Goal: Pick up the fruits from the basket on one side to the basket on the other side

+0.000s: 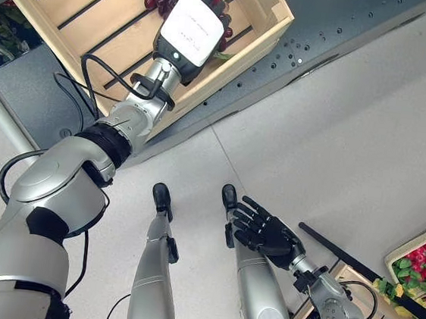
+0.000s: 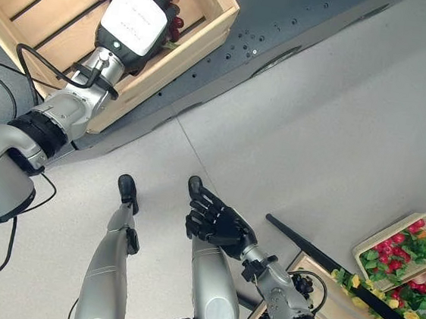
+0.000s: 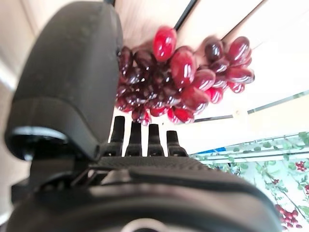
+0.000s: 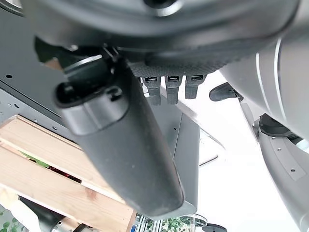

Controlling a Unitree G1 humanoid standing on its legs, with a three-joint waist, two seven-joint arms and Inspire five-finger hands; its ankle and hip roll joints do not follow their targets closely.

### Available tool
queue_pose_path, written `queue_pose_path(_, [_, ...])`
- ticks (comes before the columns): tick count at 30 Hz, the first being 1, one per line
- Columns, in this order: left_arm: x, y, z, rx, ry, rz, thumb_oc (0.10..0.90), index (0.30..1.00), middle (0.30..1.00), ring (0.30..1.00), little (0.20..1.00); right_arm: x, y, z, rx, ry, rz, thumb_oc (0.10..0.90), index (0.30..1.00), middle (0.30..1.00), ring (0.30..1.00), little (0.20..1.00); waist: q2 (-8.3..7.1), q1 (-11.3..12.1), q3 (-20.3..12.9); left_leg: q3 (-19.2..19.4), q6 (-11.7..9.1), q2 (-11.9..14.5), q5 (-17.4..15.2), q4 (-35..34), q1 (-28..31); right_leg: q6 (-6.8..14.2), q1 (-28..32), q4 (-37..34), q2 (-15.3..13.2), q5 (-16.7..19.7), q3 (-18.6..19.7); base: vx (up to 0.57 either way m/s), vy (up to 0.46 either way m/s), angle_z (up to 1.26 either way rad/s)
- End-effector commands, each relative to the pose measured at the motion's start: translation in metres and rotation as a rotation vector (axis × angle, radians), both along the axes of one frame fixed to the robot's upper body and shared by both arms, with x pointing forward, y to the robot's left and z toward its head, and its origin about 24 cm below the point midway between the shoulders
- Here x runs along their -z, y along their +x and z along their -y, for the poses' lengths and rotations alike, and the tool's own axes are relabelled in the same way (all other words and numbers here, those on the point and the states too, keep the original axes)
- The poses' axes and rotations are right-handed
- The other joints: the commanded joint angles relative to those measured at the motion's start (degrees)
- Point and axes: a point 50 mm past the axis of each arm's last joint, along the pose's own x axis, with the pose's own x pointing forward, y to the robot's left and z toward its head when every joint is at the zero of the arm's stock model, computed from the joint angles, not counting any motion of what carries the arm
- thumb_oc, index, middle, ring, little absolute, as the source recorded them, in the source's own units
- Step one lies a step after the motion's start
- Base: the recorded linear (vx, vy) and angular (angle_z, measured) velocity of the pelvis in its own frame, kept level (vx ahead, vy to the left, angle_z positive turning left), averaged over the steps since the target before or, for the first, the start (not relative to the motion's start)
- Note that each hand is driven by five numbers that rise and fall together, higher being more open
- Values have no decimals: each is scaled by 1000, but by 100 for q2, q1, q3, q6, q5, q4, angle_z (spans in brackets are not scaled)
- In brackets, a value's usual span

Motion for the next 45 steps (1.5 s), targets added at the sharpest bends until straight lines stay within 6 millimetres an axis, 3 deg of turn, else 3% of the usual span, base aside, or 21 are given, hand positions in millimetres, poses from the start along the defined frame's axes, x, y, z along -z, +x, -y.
queue_pose_path(1, [-41, 3, -7, -120, -130, 63, 800, 900, 900, 900, 900, -13, 5, 2, 44, 80, 60, 800, 900, 900, 900, 900, -151, -193, -38, 61, 148, -41, -384, 750, -254, -295, 347, -1311, 99, 1393, -147, 0, 0, 0])
queue_pose_path(4, [-35, 6, -12, -164, -161, 18, 800, 900, 900, 900, 900, -15, 7, -1, 48, 85, 59, 800, 900, 900, 900, 900, -157, -184, -38, 23, 156, -73, -335, 662, -268, -282, 327, -1389, 100, 1459, -115, 1, -11, 0])
queue_pose_path(5, [-35, 6, -13, -174, -167, 12, 601, 601, 601, 601, 601, -17, 8, -2, 49, 87, 62, 800, 900, 900, 900, 900, -159, -187, -38, 13, 151, -85, -300, 625, -298, -281, 294, -1417, 95, 1488, -113, 0, 0, 0])
queue_pose_path(6, [-32, 7, -14, -181, -175, 2, 516, 474, 474, 474, 474, -18, 9, -4, 49, 85, 67, 800, 900, 900, 900, 900, -153, -180, -38, 15, 151, -91, -277, 554, -290, -281, 283, -1437, 105, 1488, -114, 0, 0, 0])
queue_pose_path(7, [-31, 7, -15, -184, -177, -1, 493, 439, 439, 439, 439, -18, 9, -4, 49, 85, 66, 800, 900, 900, 900, 900, -159, -174, -38, 23, 151, -87, -289, 546, -273, -285, 293, -1438, 111, 1476, -114, -29, -9, 3])
queue_pose_path(8, [-30, 7, -15, -191, -174, -8, 400, 300, 300, 300, 300, -20, 11, -5, 46, 88, 75, 800, 900, 900, 900, 900, -157, -173, -38, 33, 148, -85, -265, 513, -303, -287, 238, -1424, 120, 1476, -131, -31, -13, 1])
queue_pose_path(19, [-35, 7, -16, -146, -168, 2, 400, 300, 300, 300, 300, -21, 14, -2, 50, 98, 90, 800, 900, 900, 900, 900, -164, -139, -38, -43, 81, -29, -135, 304, -197, -308, 337, -1509, 153, 1505, -244, -29, -14, -1])
queue_pose_path(29, [-37, 1, -13, 38, -289, 44, 400, 300, 300, 300, 300, -21, 10, 1, 53, 88, 100, 800, 900, 900, 900, 900, -120, -97, -38, -33, 100, -33, -166, 304, -68, -329, 478, -1538, 144, 1473, -250, -8, 0, 1])
queue_pose_path(35, [-27, -4, -19, 196, -538, 17, 400, 300, 300, 300, 300, -18, 4, 6, 57, 80, 108, 800, 900, 900, 900, 900, -53, 3, -38, -49, 100, -44, -144, 198, 64, -349, 613, -1557, 147, 1402, -298, -10, 12, 0])
queue_pose_path(37, [-18, -11, -22, 313, -686, 39, 400, 300, 300, 300, 300, -17, -2, 6, 59, 78, 112, 800, 900, 900, 900, 900, -37, 94, -38, -83, 106, -56, -156, 106, 203, -360, 751, -1601, 154, 1348, -311, -25, 5, 3])
queue_pose_path(45, [0, -42, -28, 610, -949, 221, 400, 300, 300, 300, 300, -17, -12, 7, 72, 94, 141, 800, 900, 900, 900, 900, -46, 375, -38, -248, 114, -50, -207, -24, 587, -424, 1191, -1590, 213, 1121, -443, -22, -13, 6])
